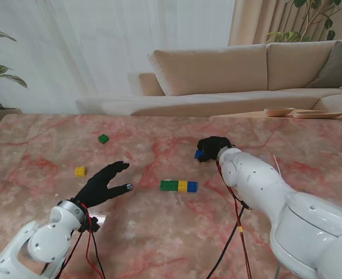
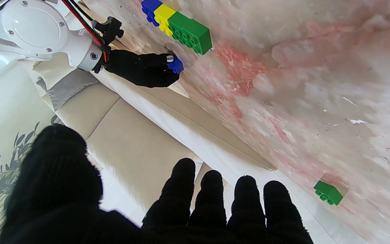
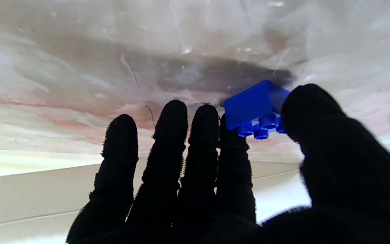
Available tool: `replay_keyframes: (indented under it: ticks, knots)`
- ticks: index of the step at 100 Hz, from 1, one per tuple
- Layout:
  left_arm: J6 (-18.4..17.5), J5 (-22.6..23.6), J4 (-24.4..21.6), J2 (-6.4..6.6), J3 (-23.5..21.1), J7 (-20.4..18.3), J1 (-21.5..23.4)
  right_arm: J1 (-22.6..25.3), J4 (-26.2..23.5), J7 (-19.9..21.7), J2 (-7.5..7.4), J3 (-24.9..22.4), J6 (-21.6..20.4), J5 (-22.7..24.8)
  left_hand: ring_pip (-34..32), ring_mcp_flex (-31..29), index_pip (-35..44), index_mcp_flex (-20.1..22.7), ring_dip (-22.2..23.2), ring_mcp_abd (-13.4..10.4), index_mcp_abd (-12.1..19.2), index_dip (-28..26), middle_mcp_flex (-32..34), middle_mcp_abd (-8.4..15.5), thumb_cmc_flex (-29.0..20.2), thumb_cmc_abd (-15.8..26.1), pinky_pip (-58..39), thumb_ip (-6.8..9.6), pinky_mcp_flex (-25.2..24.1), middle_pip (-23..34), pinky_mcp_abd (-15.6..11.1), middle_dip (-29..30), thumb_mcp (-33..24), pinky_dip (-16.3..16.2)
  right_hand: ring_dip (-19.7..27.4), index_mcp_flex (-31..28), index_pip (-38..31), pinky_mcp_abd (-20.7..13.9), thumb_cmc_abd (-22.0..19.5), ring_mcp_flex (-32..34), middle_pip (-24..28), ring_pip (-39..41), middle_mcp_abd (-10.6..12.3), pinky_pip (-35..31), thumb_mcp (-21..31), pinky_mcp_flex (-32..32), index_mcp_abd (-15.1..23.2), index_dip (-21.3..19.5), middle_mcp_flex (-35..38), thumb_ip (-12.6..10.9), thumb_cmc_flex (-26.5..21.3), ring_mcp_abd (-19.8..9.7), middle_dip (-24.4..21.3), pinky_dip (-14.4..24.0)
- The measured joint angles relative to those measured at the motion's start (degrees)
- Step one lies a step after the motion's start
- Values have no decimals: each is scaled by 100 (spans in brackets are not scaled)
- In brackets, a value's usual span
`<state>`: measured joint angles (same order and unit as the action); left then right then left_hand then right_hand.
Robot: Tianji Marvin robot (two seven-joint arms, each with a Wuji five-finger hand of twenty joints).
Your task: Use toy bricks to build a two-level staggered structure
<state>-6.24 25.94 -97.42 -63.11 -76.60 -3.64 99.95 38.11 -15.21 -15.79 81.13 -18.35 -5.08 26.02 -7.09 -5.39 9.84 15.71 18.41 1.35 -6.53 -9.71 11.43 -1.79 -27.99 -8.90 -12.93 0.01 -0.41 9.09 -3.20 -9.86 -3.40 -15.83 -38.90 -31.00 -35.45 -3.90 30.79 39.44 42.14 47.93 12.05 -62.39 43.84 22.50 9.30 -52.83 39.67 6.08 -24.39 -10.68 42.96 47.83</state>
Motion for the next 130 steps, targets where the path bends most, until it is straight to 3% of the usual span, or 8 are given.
replay_keyframes:
  ticks: [6,13,25,40,78,118,123,130]
  knots:
    - [-1,-8,0,2,1,-15,0,21,0,-52,0,-38,-48,1,0,0,0,0,0,0,0,0,0,0,0,1,0,0,0,0,0,0,0,0,-9,-165,-130,3,54,126,-5,16,31,-64,60,65,77,39,249,4,-2,-3,0,0]
    - [-2,-12,0,4,2,-27,0,48,0,-134,0,-42,-99,10,0,0,0,0,0,0,0,0,0,0,0,1,1,0,0,0,0,0,0,-1,-68,-184,-291,10,135,207,11,24,62,-133,112,146,153,245,369,313,-41,-17,11,0]
    - [-1,-12,0,7,1,-47,3,66,0,-186,-1,-32,-130,26,0,0,0,0,0,0,0,0,0,0,0,2,3,0,0,0,0,0,0,-1,-78,-139,-563,13,380,377,-76,24,112,-147,470,205,216,554,535,583,-271,-44,228,0]
    - [8,-18,-2,12,-2,-69,12,80,-4,-229,-2,-16,-152,33,0,0,0,0,0,0,0,0,0,0,-6,57,74,0,-2,0,0,0,0,-1,-95,-138,-703,13,628,495,-199,30,112,-223,867,260,216,714,666,593,-317,-51,461,0]
    - [9,-35,1,15,2,-78,8,106,-11,-316,-26,44,-295,68,1,0,0,0,0,0,0,0,0,0,-7,57,134,0,-2,0,0,0,0,-1,-146,-143,-837,13,651,543,-212,72,114,-285,857,277,217,889,886,728,-326,-53,535,0]
    - [-10,-49,25,5,17,38,11,228,-12,-656,-21,-236,-311,98,1,0,0,0,0,0,0,-1,0,0,-7,57,142,0,-2,0,0,0,0,-1,-155,-429,-909,14,772,932,-629,5,105,-372,923,513,274,1712,1375,891,-319,-51,570,0]
    - [-15,-49,38,1,22,69,8,310,-282,-644,-116,-449,-119,181,1,0,0,0,0,0,0,-1,0,0,-7,57,142,0,-2,0,0,0,0,-3,-155,-441,-909,20,787,928,-642,5,85,-433,923,528,274,1714,1437,891,-319,-49,571,0]
    - [-19,-59,56,-3,30,102,6,678,-1396,-412,-528,-1167,617,767,1,0,0,1,0,0,0,-1,0,0,-9,57,142,0,-2,0,0,0,0,-6,-155,-446,-909,21,794,879,-647,5,85,-450,924,535,304,1770,1437,892,-304,-36,570,0]
